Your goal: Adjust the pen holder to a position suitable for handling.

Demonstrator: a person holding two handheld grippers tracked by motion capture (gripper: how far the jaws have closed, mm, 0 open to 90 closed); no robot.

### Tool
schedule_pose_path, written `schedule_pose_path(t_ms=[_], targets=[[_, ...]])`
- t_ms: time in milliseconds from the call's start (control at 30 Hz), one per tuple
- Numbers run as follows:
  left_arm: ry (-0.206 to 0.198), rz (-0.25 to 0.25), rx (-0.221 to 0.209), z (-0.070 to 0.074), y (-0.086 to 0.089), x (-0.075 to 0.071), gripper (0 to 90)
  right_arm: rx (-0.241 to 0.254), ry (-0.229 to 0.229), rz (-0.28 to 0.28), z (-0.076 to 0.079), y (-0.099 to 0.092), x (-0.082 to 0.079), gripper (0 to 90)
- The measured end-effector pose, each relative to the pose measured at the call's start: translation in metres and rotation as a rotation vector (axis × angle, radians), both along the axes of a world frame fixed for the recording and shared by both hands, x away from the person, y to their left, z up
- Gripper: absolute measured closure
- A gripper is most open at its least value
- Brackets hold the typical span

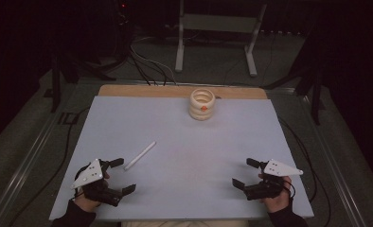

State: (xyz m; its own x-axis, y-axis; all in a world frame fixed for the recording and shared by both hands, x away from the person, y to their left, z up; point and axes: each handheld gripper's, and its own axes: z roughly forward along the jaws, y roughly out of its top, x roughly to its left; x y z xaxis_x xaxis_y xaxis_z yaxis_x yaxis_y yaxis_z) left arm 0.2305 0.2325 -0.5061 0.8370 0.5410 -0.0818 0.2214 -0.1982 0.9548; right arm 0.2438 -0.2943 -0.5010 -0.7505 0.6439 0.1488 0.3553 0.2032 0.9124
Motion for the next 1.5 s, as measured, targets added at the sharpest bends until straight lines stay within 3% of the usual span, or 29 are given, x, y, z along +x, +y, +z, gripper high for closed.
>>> schedule_pose_path(t_ms=[333, 567, 867, 933, 1067, 1500], targets=[[-0.004, 0.018, -0.003, -0.001, 0.000, 0.000, 0.1, 0.031, 0.051, 0.024, 0.001, -0.005, 0.004, 0.0], [-0.004, 0.009, 0.003, -0.001, -0.001, 0.000, 0.1, -0.016, 0.088, 0.050, -0.003, 0.003, 0.005, 0.0], [0.005, -0.007, -0.009, -0.002, -0.003, -0.001, 0.1, -0.080, 0.139, 0.084, 0.005, 0.022, 0.000, 0.0], [0.008, -0.003, -0.018, -0.002, -0.002, -0.001, 0.1, -0.042, 0.148, 0.098, 0.010, 0.024, 0.001, 0.0], [0.007, -0.004, -0.027, -0.001, -0.002, -0.002, 0.1, -0.015, 0.152, 0.108, 0.020, 0.026, 0.004, 0.0], [0.004, -0.008, -0.013, 0.000, -0.004, -0.002, 0.1, -0.019, 0.102, 0.086, 0.062, 0.033, 0.023, 0.0]])
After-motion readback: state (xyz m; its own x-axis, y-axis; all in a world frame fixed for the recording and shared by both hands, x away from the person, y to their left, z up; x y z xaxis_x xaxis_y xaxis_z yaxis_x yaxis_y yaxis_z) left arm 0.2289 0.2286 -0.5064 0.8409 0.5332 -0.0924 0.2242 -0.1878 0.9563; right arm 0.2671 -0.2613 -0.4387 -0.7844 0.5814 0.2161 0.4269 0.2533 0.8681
